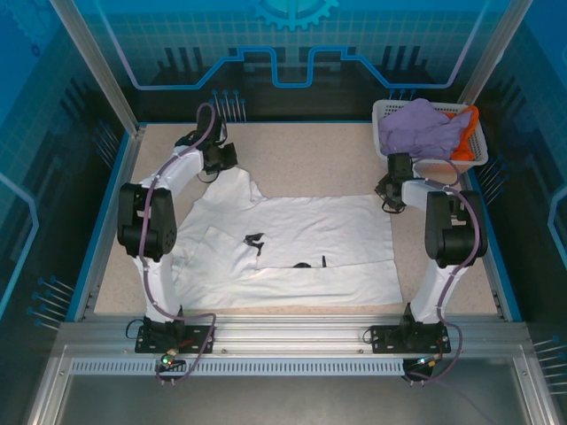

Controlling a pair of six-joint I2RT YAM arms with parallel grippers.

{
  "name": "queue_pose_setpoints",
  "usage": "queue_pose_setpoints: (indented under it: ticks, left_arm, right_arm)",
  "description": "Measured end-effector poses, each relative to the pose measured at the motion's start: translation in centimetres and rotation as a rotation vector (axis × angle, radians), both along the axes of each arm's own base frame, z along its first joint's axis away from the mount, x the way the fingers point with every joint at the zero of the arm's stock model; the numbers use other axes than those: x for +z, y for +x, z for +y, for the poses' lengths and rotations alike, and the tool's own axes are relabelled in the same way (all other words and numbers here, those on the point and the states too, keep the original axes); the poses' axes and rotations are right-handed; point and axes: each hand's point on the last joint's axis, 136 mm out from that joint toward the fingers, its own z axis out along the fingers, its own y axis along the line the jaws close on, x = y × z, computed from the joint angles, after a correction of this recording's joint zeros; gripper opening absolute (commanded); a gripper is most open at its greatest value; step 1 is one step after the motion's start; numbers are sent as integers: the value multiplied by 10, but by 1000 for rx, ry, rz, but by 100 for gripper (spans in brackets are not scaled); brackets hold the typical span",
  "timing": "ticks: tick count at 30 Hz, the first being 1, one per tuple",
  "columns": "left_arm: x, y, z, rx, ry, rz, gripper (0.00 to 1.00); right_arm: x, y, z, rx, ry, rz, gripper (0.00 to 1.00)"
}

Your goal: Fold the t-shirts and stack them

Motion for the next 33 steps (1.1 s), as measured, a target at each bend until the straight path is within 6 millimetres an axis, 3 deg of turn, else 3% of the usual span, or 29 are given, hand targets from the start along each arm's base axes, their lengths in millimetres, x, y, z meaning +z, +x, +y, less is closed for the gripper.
queue_pose_setpoints:
  ticks: [10,23,33]
  left_arm:
    - [7,0,-6,-12,-3,-20,0]
    - [12,-7,-6,-20,2,-26,0]
    - [12,-13,-5,-27,7,-24,0]
  right_arm:
    - [-1,3,-1,-28,8,33,29]
    - [-3,2,-1,-34,16,77,6]
    - [-2,11,8,15,46,50,0]
